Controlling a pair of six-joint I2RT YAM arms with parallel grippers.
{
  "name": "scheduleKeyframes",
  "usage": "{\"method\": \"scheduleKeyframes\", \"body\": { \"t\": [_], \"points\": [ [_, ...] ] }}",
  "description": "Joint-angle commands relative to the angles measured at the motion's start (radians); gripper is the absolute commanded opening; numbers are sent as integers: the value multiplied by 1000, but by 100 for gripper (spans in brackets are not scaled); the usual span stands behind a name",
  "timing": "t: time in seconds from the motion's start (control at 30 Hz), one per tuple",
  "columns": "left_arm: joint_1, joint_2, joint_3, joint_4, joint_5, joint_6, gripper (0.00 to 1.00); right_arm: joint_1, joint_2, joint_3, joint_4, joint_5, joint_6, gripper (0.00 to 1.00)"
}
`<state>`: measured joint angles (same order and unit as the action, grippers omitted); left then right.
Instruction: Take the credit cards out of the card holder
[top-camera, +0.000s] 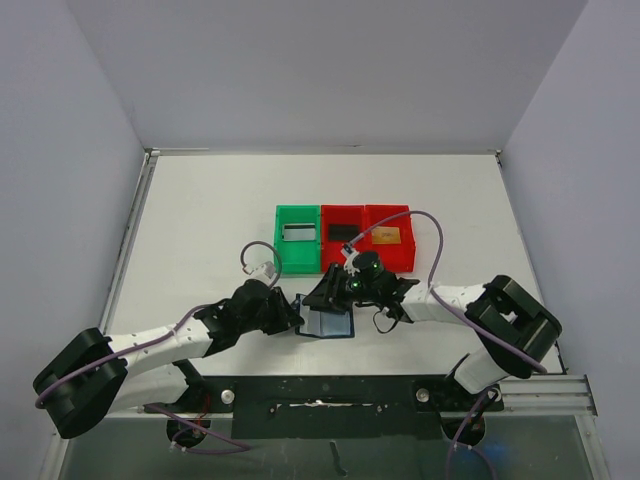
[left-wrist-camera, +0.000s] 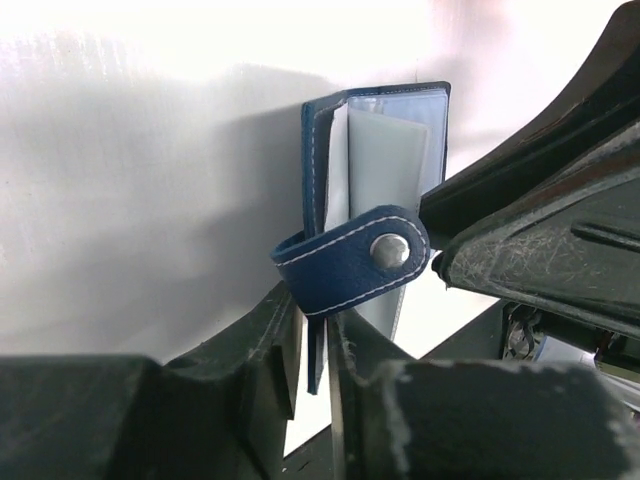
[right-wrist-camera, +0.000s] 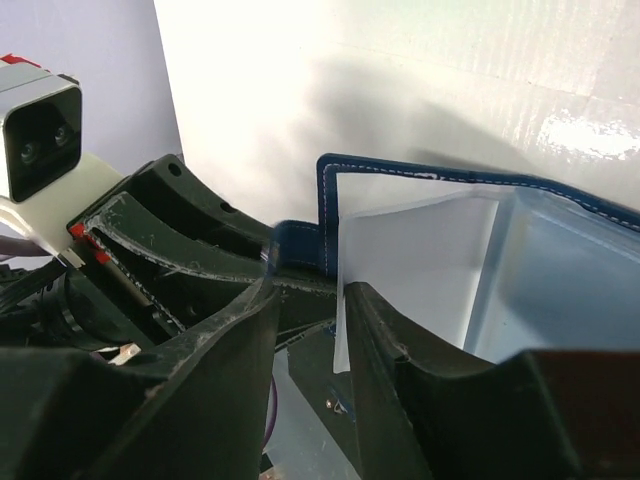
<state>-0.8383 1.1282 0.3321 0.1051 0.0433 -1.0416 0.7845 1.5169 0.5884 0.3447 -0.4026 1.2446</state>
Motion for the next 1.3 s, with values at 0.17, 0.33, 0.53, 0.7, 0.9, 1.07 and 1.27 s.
{"method": "scheduleKeyframes", "body": {
  "t": [0.17, 0.33, 0.53, 0.7, 0.9, 1.07, 1.27],
  "points": [
    [-12, -54, 11, 48, 3, 22, 35, -14, 58, 75, 44, -4, -13, 33],
    [-15, -74, -2, 80, 12, 20, 44, -16, 79, 76, 56, -7, -2, 32],
    [-16, -77, -11, 110, 22, 20, 48, -18, 85, 75, 65, -12, 2, 32],
    [-16, -43, -5, 110, 28, 18, 48, -17, 85, 77, 66, -17, 1, 32],
    [-17, 10, 23, 77, 1, 25, 31, -18, 72, 76, 56, -16, -2, 32],
    [-20, 21, 35, 31, -22, 28, 10, -23, 28, 83, -7, 6, -28, 33],
    [-26, 8, 23, 33, -13, 29, 0, -43, -114, 84, -268, 147, -102, 60]
  ]
}}
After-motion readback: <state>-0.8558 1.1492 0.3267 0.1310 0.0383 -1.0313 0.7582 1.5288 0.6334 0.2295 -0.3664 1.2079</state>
